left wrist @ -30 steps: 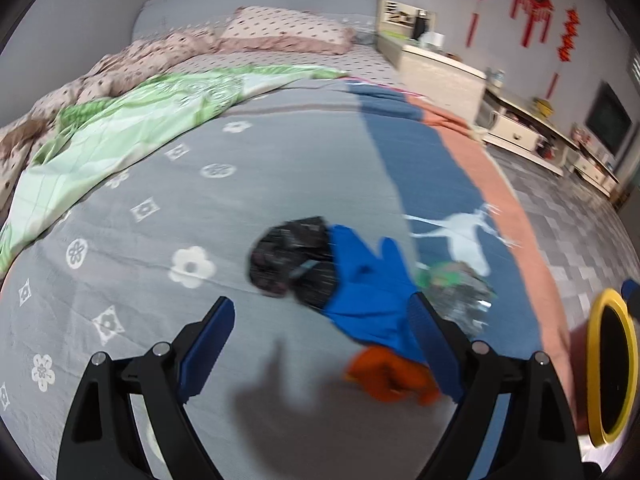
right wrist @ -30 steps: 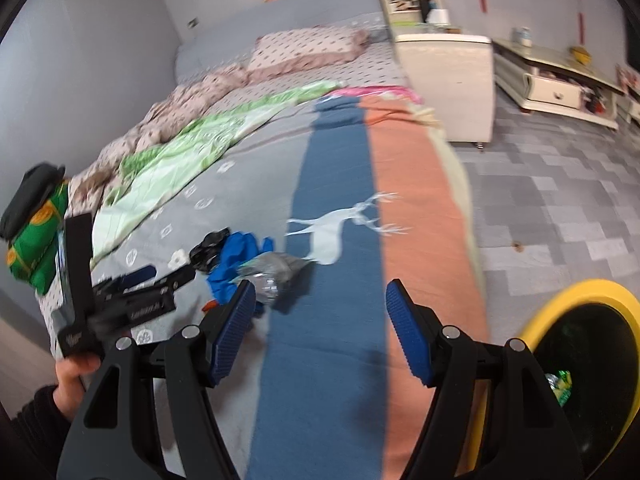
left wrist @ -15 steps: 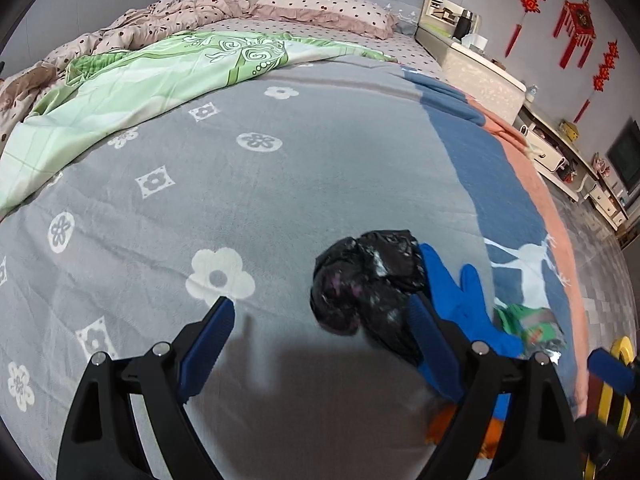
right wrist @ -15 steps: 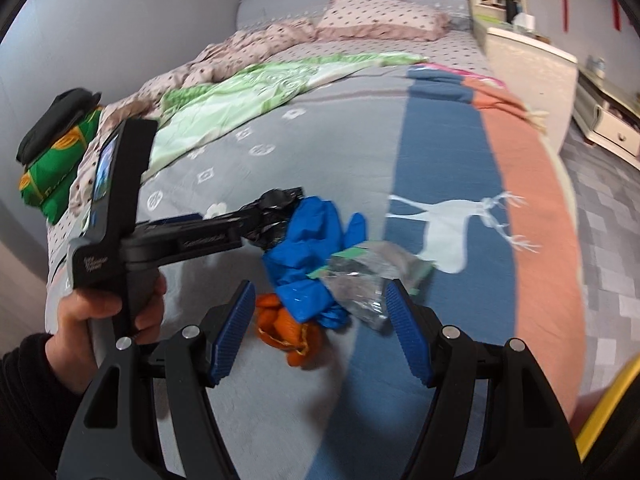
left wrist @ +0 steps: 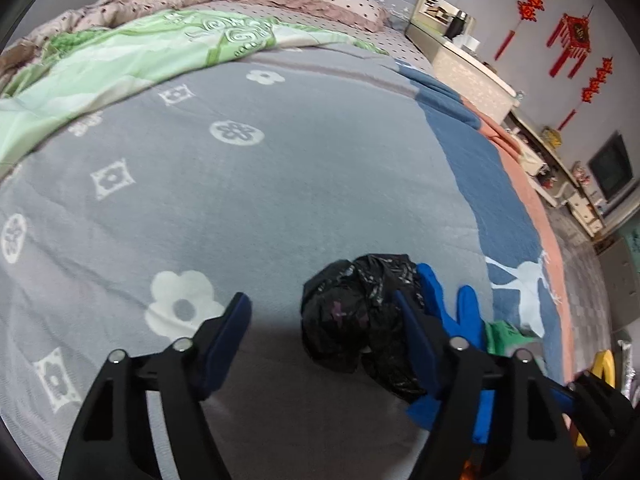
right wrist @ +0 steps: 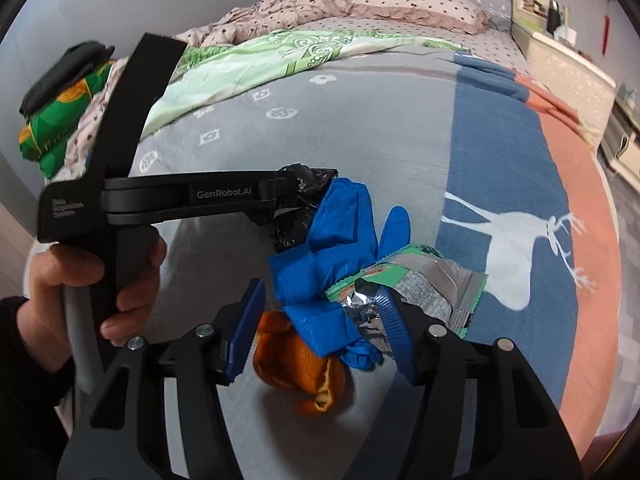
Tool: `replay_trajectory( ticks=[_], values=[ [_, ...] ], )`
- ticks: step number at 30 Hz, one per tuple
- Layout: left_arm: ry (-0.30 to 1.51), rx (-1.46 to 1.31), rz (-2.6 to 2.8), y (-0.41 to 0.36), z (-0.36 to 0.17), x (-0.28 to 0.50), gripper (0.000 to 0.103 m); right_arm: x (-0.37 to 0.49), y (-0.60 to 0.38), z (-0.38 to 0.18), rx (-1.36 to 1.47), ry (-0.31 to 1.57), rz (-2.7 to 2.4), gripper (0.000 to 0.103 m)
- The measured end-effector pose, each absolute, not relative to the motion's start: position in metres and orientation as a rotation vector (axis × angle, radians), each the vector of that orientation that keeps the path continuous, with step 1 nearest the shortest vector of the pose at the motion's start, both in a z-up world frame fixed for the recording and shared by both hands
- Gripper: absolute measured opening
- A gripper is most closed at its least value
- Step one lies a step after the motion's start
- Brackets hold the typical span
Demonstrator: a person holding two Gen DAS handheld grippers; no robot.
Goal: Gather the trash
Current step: 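Grasp the black plastic bag with the left tool while the right tool grasps the blue glove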
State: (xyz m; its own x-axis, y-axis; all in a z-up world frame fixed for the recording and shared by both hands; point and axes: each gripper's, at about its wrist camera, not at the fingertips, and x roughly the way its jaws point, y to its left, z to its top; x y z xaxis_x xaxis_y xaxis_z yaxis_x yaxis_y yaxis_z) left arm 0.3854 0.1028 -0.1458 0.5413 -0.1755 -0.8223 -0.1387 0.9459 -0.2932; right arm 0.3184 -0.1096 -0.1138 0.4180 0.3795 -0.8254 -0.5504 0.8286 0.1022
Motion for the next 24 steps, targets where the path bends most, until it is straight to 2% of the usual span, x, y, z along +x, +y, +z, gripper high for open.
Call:
replay_trajectory(
  ticks=[1, 6, 10, 13, 15, 19, 20, 24],
  values=[
    [1.006, -0.344, -0.032, 0.102, -0.147, 0.386, 0.061, 0.320, -0.107, -0.116, -0.211, 0.975, 0.585, 0.055],
    [1.009, -0.348, -0.081, 0.100, -0.149, 0.386, 0.037, 0.325, -0.103, -0.130, -0.275, 0.988, 0.576, 0.054],
    [1.010, -0.366, -0.093, 0.101, -0.150, 0.386, 0.033, 0.332, -0.105, -0.135, -0.283, 0.997, 0.566, 0.051],
    [1.006, -0.354, -0.094, 0.098, -0.148, 0.385, 0.031, 0.335, -0.108, -0.136, -0.272, 1.005, 0.560, 0.041],
    [1.007, -0.358, -0.095, 0.099, -0.148, 0.385, 0.031, 0.335, -0.112, -0.136, -0.269, 1.004, 0.546, 0.030],
    [1.010, -0.369, -0.089, 0.100, -0.147, 0.382, 0.030, 0.335, -0.126, -0.134, -0.241, 1.000, 0.522, 0.022],
    [1.009, -0.368, -0.086, 0.100, -0.147, 0.382, 0.030, 0.334, -0.130, -0.133, -0.239, 0.995, 0.511, 0.017],
    [1.010, -0.359, -0.073, 0.099, -0.145, 0.380, 0.030, 0.334, -0.144, -0.129, -0.237, 0.986, 0.470, 0.015]
  ],
)
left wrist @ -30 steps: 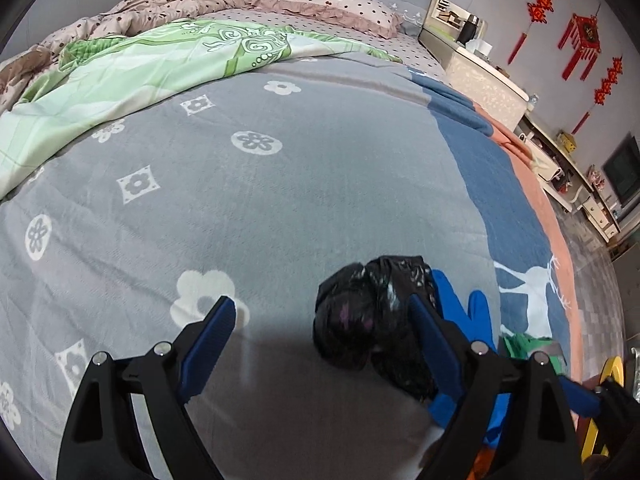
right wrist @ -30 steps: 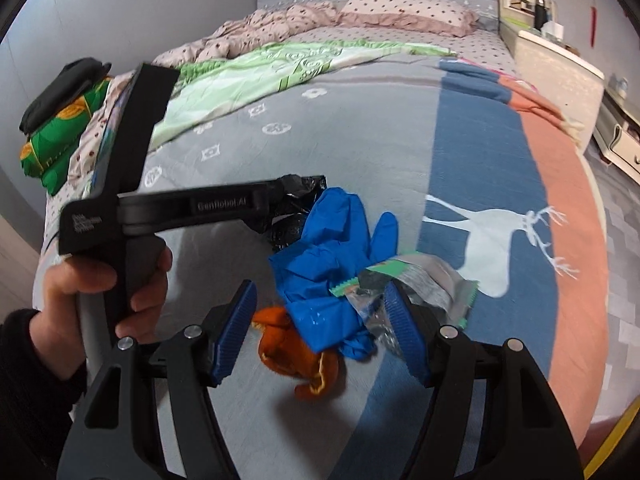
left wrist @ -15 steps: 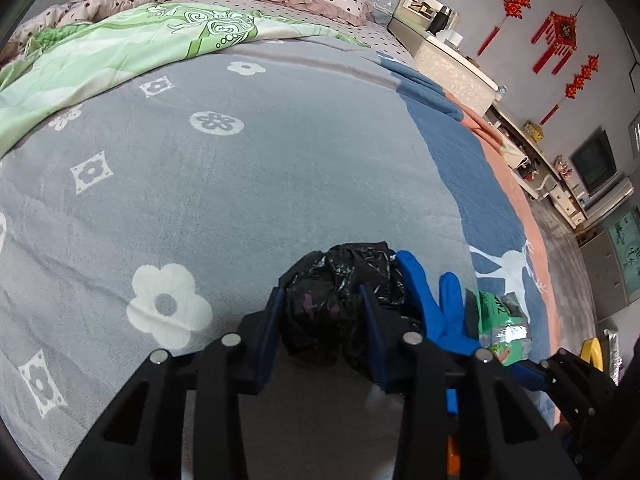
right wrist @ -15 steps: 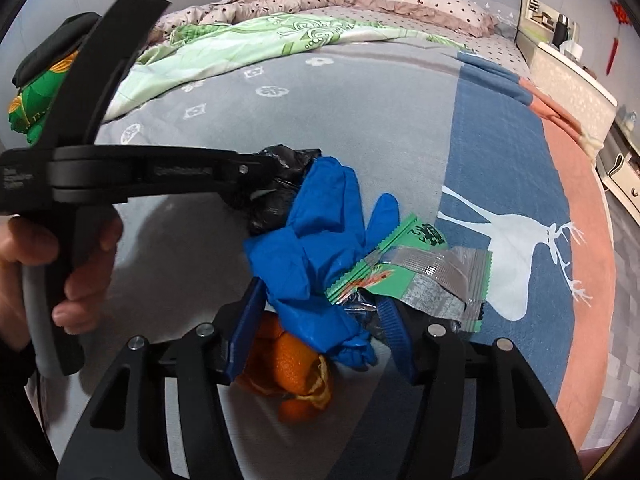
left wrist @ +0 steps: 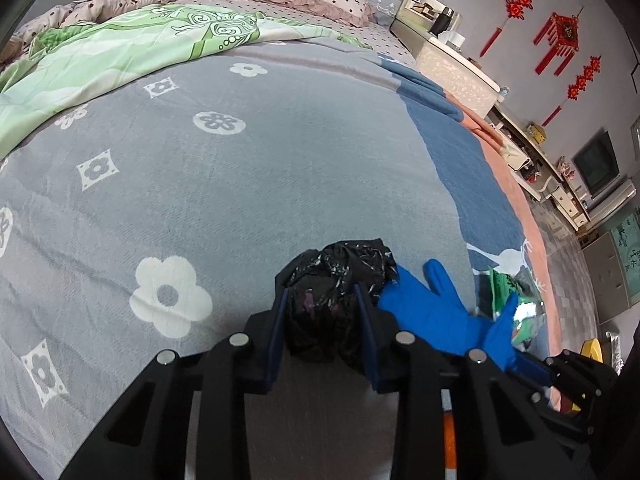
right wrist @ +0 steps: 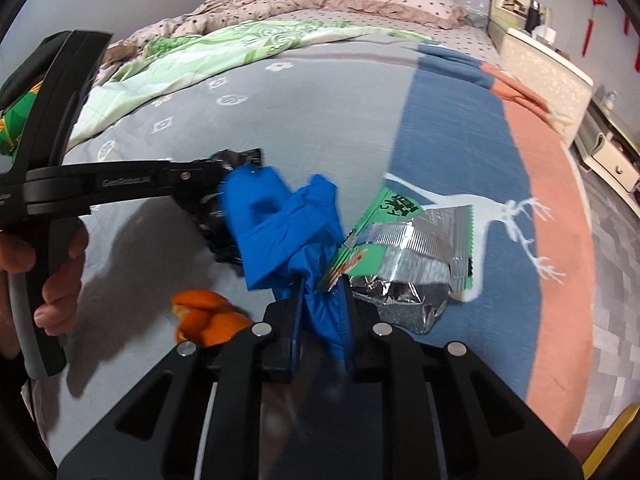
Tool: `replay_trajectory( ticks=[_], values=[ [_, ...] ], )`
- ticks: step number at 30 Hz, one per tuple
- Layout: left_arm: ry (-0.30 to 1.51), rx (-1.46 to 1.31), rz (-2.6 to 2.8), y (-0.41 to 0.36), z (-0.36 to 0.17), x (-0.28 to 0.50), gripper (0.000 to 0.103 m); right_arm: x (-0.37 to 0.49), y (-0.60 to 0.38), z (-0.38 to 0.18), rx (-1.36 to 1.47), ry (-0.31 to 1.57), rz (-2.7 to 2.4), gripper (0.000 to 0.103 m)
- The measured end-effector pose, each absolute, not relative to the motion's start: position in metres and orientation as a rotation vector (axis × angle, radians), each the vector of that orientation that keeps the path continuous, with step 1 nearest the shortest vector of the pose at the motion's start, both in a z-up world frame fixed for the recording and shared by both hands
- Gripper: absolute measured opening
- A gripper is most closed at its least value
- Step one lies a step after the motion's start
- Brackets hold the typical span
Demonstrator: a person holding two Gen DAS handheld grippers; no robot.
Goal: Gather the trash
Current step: 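Grasp the black plastic bag with the left tool while the right tool grasps the blue glove, then carry the black bag and blue glove over the yellow-rimmed bin with both tools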
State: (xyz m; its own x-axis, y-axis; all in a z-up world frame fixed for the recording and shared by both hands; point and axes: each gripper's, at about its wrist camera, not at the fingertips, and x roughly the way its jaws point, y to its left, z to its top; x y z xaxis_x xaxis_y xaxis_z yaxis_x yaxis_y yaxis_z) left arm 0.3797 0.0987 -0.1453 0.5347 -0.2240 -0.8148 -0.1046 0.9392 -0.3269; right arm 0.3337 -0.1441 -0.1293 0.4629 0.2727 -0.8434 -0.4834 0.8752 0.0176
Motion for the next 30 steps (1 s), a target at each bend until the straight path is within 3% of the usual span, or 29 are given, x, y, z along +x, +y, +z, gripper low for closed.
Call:
replay_trajectory(
  ticks=[12, 30],
  values=[
    [1.010, -0.316, -0.078, 0.080, -0.139, 0.369, 0.023, 0.332, -0.185, -0.111, -0.181, 0.957, 0.395, 0.003],
    [0.946, -0.304, -0.113, 0.065, -0.099, 0.333, 0.019, 0.296, -0.267, -0.047, 0.048, 0.879, 0.362, 0.002]
  ],
)
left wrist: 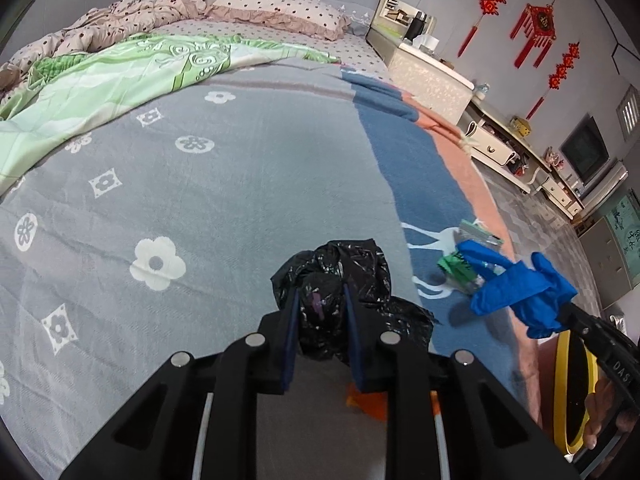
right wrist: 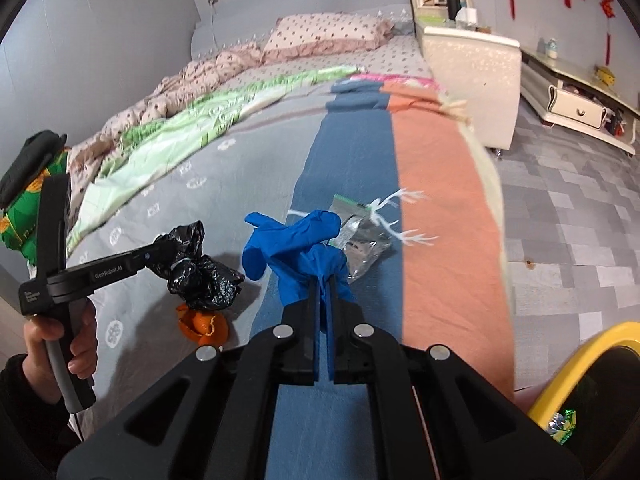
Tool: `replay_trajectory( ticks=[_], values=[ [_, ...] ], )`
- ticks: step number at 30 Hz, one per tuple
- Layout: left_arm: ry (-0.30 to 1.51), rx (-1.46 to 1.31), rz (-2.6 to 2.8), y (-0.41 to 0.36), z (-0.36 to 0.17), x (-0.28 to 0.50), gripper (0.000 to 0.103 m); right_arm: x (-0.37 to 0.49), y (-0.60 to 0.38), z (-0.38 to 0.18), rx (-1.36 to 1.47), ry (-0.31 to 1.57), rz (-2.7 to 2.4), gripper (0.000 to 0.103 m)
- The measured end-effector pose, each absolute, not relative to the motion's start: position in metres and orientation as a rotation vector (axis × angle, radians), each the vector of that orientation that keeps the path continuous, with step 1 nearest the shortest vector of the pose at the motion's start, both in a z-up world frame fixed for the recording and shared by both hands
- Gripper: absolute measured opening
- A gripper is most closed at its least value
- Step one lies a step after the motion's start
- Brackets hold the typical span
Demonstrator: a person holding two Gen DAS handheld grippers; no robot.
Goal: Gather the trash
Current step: 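Carry the black bag and blue glove over the yellow-rimmed bin with both tools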
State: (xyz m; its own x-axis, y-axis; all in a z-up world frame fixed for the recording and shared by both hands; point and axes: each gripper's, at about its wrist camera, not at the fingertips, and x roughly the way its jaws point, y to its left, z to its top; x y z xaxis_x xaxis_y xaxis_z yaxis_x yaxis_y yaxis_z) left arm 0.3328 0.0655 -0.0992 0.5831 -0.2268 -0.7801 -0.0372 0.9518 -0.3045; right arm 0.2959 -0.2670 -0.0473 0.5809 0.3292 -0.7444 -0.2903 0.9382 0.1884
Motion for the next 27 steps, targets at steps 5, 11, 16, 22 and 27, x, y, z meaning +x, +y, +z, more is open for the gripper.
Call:
replay_trajectory(
  ticks=[5, 11, 16, 22, 27],
  values=[
    [0.911, -0.303, -0.121, 0.063, -0.080, 0.320, 0.019, 0.272, -0.284, -0.019, 0.077, 0.825, 0.355, 0.002],
    [0.861, -0.306, -0.137, 0.060, -0.052, 0.300, 0.019, 0.244, -0.303, 0.013, 0.101, 0.763, 0.340, 0.002],
    [0.819, -0.309, -0.169, 0.048, -0.027, 0.284, 0.019, 0.219, -0.322, 0.038, 0.117, 0.712, 0.321, 0.002],
    [0.773, -0.292, -0.227, 0.012, 0.003, 0.266, 0.019, 0.190, -0.352, 0.065, 0.128, 0.659, 0.283, 0.002],
    [0.742, -0.262, -0.299, -0.034, 0.026, 0.251, 0.019, 0.167, -0.386, 0.083, 0.143, 0.622, 0.235, 0.002]
  ],
)
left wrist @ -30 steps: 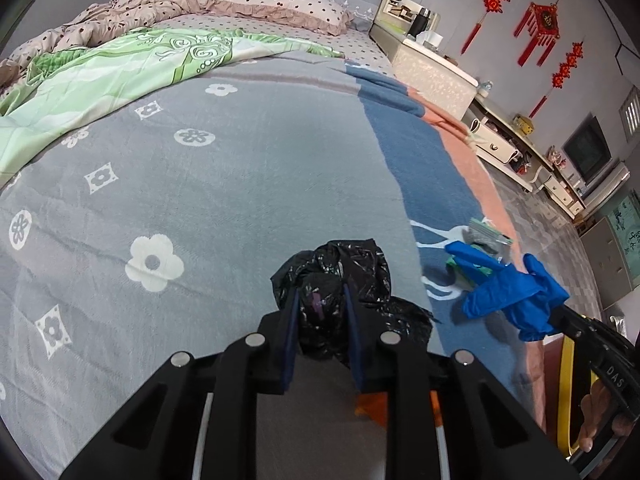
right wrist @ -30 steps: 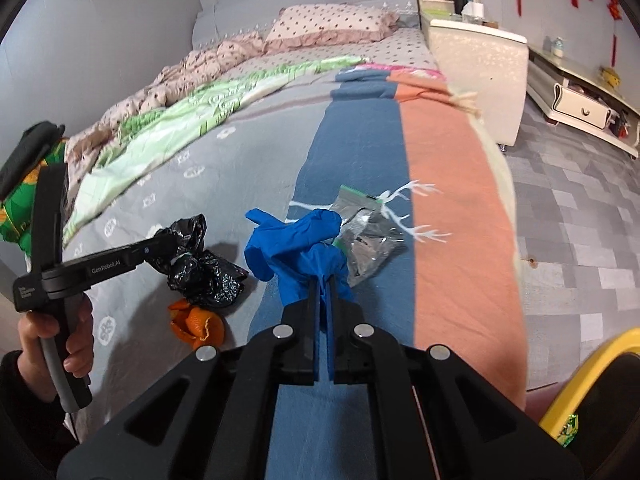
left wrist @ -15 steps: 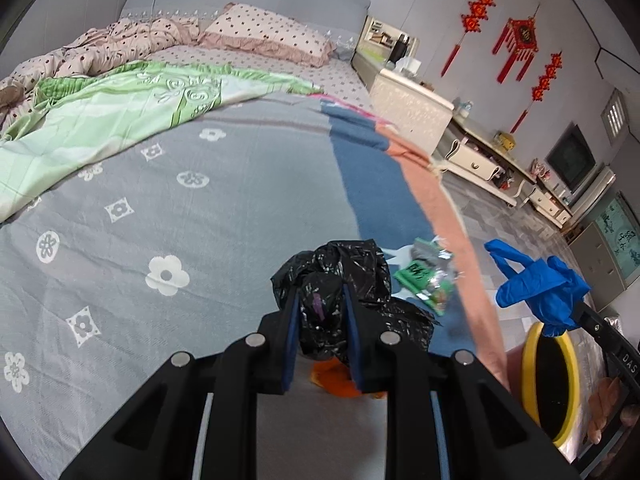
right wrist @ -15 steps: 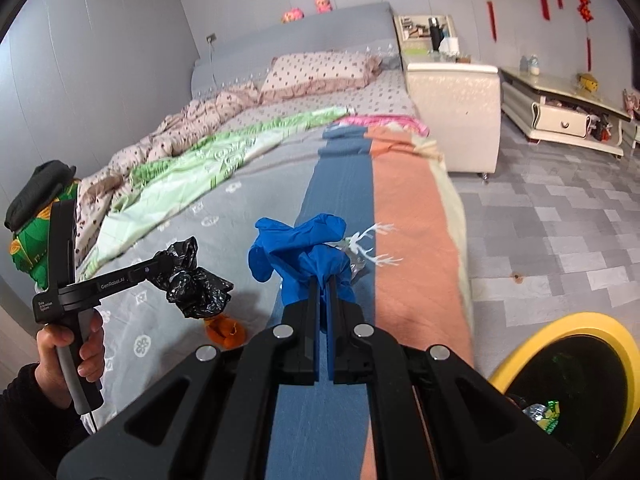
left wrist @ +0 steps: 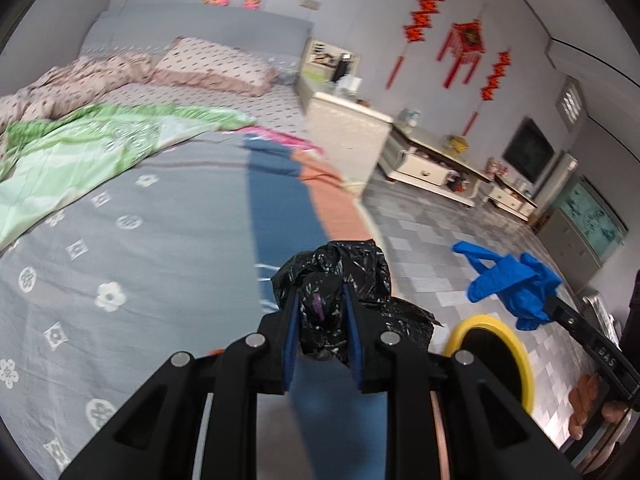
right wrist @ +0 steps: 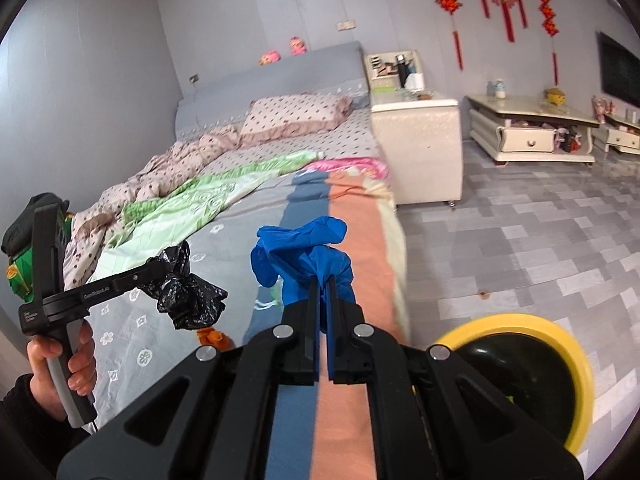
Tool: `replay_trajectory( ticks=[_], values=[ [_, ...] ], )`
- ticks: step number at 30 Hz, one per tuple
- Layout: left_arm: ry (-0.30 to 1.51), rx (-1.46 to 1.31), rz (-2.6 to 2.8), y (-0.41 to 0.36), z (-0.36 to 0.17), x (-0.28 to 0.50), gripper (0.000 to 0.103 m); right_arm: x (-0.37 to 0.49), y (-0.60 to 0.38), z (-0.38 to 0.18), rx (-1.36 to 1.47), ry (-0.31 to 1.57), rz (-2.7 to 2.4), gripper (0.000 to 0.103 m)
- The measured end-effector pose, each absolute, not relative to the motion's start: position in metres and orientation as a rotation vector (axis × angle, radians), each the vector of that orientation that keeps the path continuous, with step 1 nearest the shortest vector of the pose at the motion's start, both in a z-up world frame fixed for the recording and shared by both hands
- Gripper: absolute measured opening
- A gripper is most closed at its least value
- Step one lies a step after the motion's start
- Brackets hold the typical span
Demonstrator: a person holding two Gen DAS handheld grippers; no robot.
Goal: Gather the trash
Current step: 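Carry the black bag and blue glove over the yellow-rimmed bin with both tools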
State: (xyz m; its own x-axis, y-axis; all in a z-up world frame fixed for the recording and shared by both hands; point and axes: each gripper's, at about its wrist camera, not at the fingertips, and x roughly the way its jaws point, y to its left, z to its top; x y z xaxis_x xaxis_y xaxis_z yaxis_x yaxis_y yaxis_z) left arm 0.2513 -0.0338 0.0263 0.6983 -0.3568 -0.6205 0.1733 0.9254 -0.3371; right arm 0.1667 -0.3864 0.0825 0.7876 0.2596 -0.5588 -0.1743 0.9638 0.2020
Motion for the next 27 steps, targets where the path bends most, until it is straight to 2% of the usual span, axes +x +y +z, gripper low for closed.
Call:
replay_trajectory(
  ticks=[11, 27],
  values=[
    [0.739, -0.159, -0.465, -0.150, 0.041, 0.231, 0.020, 0.121, -0.483, 0.091, 0.198, 0.597, 0.090, 0.002],
    [0.858, -0.055, -0.563, -0.260, -0.016, 0.230, 0.020, 0.110, -0.566, 0.041, 0.281, 0.671, -0.007, 0.003]
  ],
)
